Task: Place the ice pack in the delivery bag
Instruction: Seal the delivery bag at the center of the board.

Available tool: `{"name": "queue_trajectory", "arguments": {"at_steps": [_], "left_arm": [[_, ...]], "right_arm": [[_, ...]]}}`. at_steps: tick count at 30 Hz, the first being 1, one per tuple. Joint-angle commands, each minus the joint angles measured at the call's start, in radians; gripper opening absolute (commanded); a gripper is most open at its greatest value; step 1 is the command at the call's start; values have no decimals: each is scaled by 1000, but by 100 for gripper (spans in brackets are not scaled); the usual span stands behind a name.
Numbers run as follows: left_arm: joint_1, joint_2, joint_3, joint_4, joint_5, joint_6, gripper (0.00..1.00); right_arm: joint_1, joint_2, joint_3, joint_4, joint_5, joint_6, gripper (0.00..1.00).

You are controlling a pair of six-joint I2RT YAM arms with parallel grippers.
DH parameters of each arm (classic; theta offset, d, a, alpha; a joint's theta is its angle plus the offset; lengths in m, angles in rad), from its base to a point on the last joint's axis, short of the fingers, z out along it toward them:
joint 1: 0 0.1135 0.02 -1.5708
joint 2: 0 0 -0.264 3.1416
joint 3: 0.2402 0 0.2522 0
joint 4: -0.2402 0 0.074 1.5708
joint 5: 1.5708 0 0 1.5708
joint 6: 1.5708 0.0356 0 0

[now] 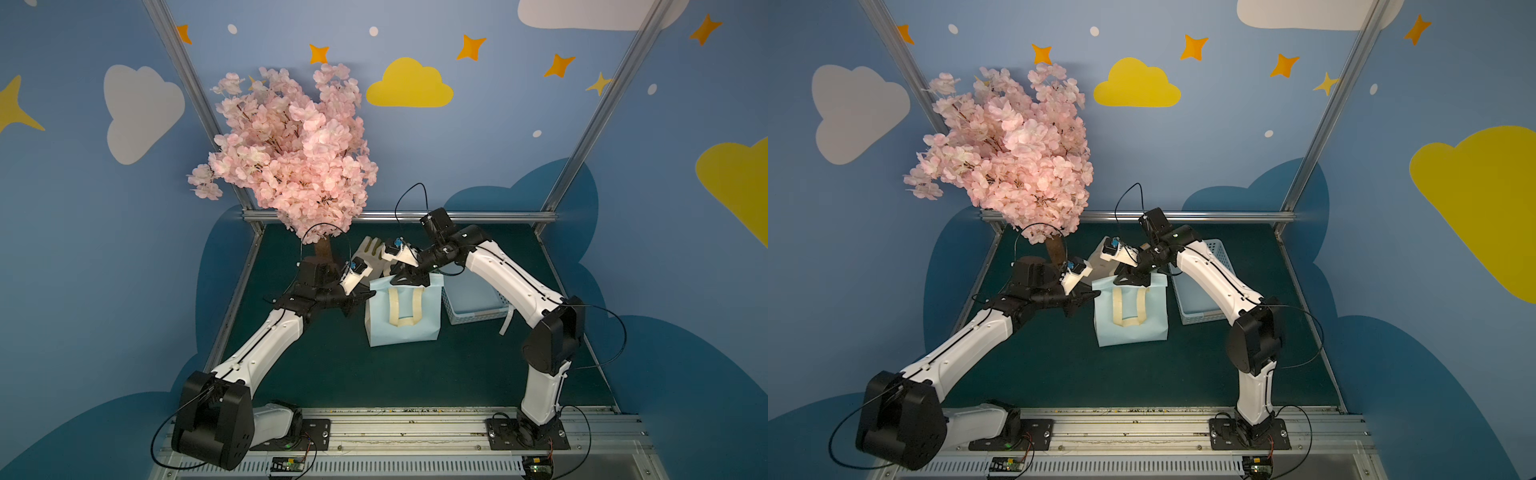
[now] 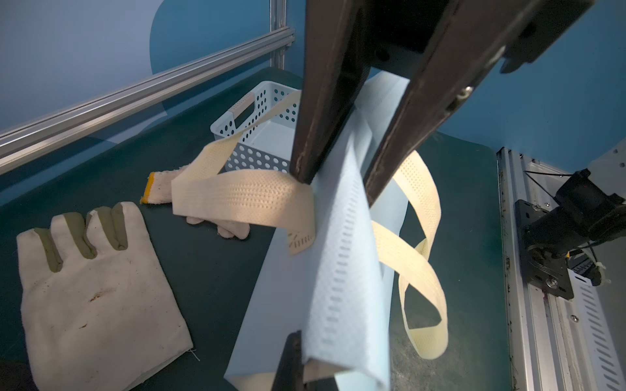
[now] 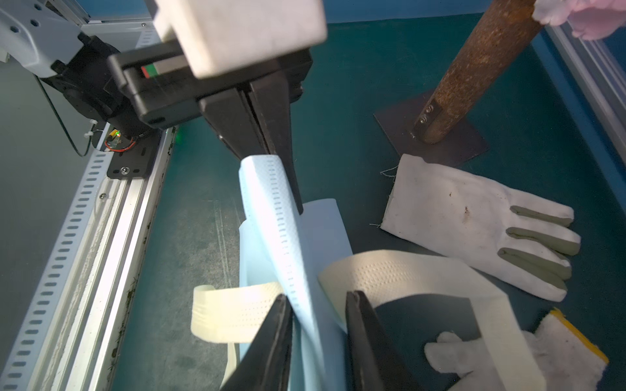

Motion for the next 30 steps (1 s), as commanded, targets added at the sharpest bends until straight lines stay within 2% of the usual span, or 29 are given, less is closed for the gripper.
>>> {"name": "queue_trajectory", "arguments": {"at_steps": [1, 4, 6, 9, 12, 15, 21, 25, 30], "left_arm": [[9, 1, 28, 34, 17, -11, 3], [23, -16, 25, 30, 14, -35, 9], [40, -44, 24, 5, 18, -42, 21], [62, -99, 20, -61, 44, -27, 46], [79, -146, 28, -140, 109, -12, 61], [84, -170, 53, -186, 170, -32, 69], [79, -115, 117, -77, 245, -142, 72], [69, -2, 203, -146, 276, -65, 71], [65, 123, 278, -214, 374, 9, 68]], "right_arm": [[4, 38, 6, -97, 37, -24, 21], [5, 37, 6, -110, 44, -48, 9], [5, 34, 3, -118, 65, -68, 1], [4, 27, 3, -120, 96, -98, 0], [5, 24, 13, -119, 104, -119, 0], [5, 26, 26, -119, 114, -129, 0], [8, 28, 37, -120, 113, -133, 0], [11, 24, 37, -118, 111, -135, 0], [12, 23, 38, -115, 107, -127, 0]]}}
